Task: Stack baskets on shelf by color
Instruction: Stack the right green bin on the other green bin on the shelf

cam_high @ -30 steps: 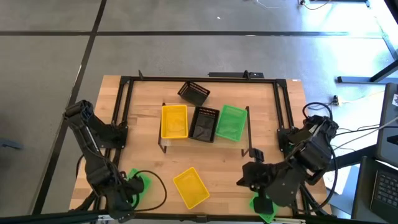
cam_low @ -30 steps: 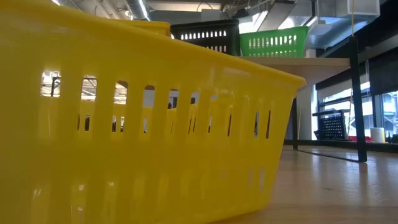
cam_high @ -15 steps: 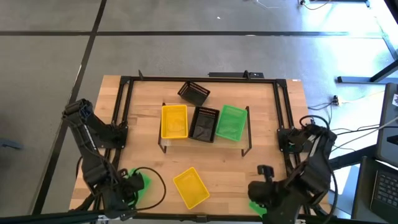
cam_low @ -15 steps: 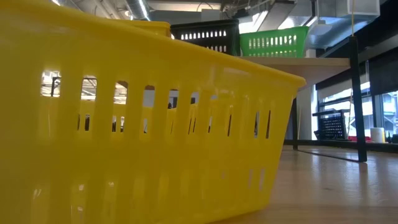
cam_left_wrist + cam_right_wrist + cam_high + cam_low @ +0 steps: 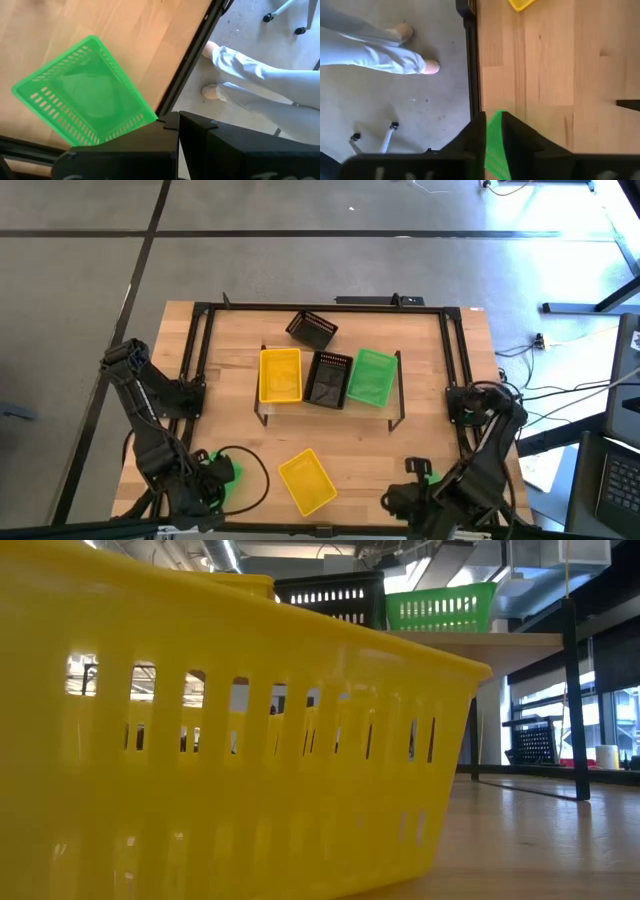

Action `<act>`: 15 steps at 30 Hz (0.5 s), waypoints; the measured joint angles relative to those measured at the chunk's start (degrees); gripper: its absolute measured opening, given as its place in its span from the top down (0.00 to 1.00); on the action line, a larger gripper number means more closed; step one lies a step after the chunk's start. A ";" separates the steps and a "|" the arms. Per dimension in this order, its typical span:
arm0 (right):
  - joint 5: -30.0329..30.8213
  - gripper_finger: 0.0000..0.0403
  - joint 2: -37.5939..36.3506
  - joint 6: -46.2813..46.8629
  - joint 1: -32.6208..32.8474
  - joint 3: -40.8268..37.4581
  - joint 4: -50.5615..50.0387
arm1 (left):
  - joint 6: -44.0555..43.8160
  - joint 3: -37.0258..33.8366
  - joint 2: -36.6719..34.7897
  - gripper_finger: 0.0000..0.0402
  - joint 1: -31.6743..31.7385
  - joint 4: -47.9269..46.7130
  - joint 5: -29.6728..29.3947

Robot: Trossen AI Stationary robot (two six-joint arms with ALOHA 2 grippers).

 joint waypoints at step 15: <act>-3.01 0.76 11.12 -25.89 0.68 0.01 0.02 | 0.38 0.00 0.00 1.00 -0.02 0.20 -0.03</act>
